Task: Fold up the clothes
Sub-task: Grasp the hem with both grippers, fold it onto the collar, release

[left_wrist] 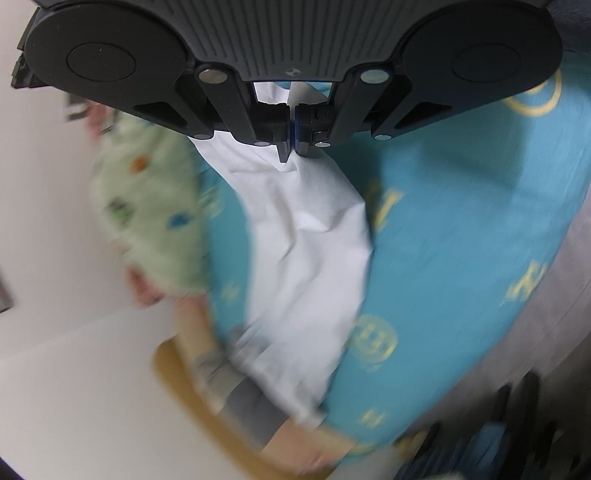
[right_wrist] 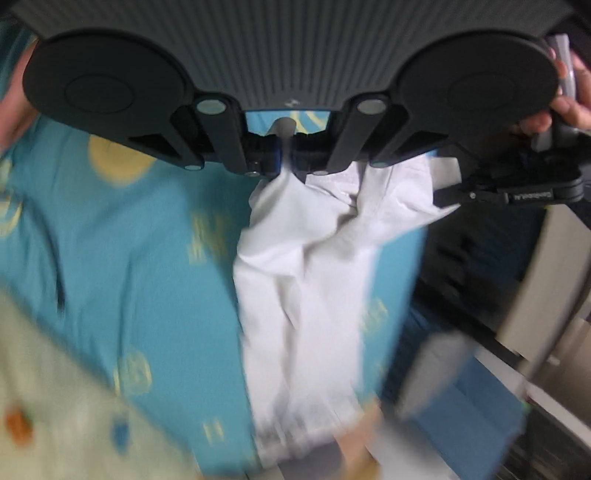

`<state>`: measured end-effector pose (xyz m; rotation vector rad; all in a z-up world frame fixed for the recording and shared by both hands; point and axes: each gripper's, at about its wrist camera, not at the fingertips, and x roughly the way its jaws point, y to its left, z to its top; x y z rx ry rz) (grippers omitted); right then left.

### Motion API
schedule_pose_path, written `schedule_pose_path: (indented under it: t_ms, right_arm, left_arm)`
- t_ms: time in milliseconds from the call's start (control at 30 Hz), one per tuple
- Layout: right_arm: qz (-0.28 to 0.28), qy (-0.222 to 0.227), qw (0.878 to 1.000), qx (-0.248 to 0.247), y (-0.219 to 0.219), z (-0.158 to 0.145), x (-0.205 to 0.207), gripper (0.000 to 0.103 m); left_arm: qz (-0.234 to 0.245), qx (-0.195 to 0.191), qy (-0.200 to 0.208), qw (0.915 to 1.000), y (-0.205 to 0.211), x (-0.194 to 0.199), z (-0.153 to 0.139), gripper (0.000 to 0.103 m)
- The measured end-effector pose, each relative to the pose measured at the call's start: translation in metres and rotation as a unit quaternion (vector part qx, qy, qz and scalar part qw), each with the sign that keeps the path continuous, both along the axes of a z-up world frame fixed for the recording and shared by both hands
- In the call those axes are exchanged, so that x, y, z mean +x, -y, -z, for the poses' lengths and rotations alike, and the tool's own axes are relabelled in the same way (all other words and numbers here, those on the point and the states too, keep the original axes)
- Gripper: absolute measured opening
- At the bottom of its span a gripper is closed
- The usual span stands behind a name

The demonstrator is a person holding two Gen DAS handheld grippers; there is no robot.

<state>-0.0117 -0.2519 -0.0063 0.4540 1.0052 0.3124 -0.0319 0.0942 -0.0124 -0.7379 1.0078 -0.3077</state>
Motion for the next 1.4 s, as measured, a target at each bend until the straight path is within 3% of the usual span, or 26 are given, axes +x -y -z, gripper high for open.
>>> schedule_pose_path:
  t_ms: [167,267,467,633,800,1033,1100,1200,1400]
  right_arm:
    - [-0.003,0.083,0.996,0.016,0.011,-0.075,-0.006,0.008]
    - [-0.007,0.102,0.994,0.024,0.022,-0.089,-0.027,0.008]
    - [-0.020,0.068,0.997,0.021,0.025,-0.053,-0.087,0.008]
    - [-0.007,0.020,0.999,0.048,0.030,-0.017,-0.101,0.008]
    - [0.024,0.022,0.997,0.063,0.037,-0.016,-0.055,0.008]
    - [0.054,0.043,0.997,0.031,0.027,0.005,0.071,0.009]
    - [0.060,0.050,0.997,0.017,0.023,0.019,0.107,0.009]
    - [0.058,0.064,0.996,-0.008,0.017,0.039,0.152,0.009]
    - [0.041,0.101,0.993,-0.044,0.011,0.078,0.213,0.009]
  left_arm:
    - [-0.003,-0.030,0.068,0.9972,0.008,-0.001,-0.060,0.002]
    - [0.004,-0.025,0.081,0.9964,0.007,-0.019,-0.070,0.002]
    - [0.020,-0.020,0.019,0.9994,0.002,-0.079,-0.036,0.002]
    - [0.014,-0.026,-0.020,0.9994,0.002,-0.074,-0.012,0.001]
    - [0.011,-0.013,-0.008,0.9998,0.013,-0.024,-0.020,0.002]
    - [-0.039,0.059,0.037,0.9968,0.038,0.095,-0.010,0.002]
    - [-0.051,0.088,0.063,0.9929,0.048,0.124,-0.002,0.002]
    - [-0.051,0.149,0.119,0.9803,0.069,0.156,0.009,0.002]
    - [-0.056,0.207,0.158,0.9638,0.085,0.208,0.050,0.002]
